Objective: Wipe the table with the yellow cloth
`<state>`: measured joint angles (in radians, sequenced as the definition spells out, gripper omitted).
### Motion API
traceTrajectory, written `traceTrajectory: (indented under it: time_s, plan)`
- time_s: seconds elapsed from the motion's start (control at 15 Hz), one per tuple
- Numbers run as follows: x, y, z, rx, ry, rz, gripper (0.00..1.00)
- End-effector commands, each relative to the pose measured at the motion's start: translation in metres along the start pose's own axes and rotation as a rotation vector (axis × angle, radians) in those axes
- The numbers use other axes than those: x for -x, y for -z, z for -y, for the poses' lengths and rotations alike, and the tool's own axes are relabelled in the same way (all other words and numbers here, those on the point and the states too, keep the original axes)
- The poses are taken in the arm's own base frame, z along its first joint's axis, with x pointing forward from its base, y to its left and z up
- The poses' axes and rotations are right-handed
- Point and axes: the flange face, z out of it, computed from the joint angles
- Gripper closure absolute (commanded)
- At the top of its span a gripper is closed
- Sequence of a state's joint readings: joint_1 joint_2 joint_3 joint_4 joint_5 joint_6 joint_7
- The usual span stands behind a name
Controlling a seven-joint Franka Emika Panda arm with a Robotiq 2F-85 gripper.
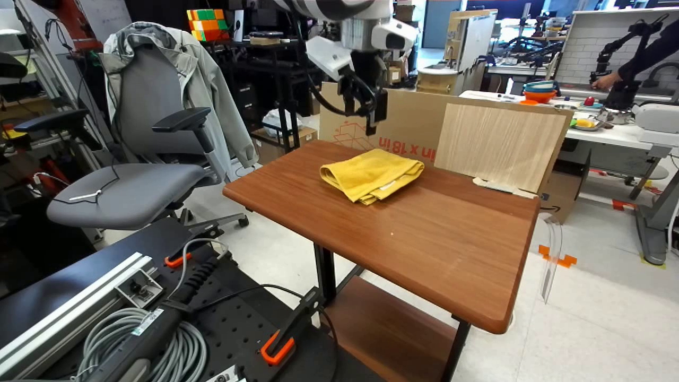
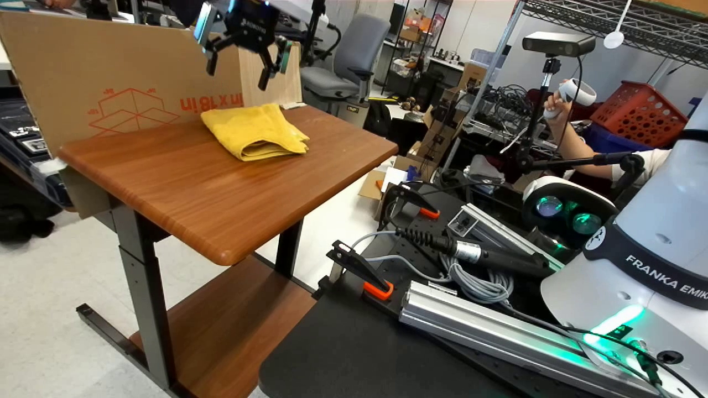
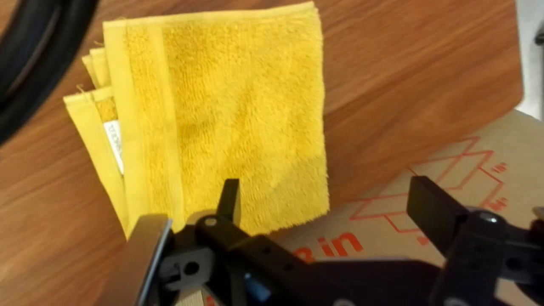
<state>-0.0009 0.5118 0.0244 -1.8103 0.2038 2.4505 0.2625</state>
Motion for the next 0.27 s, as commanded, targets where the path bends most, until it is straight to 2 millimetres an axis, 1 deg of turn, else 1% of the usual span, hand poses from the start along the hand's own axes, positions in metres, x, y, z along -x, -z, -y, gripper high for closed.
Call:
traceTrajectory:
  time_s: [0.0, 0.07, 0.13, 0.2]
  plan:
    - [0.033, 0.069, -0.005, -0.026, 0.033, -0.054, 0.00]
    - [0.009, 0.041, 0.002, -0.017, 0.014, -0.046, 0.00]
    - [0.015, 0.057, 0.002, -0.021, 0.019, -0.057, 0.00]
    - [0.021, 0.066, 0.001, -0.022, 0.022, -0.063, 0.00]
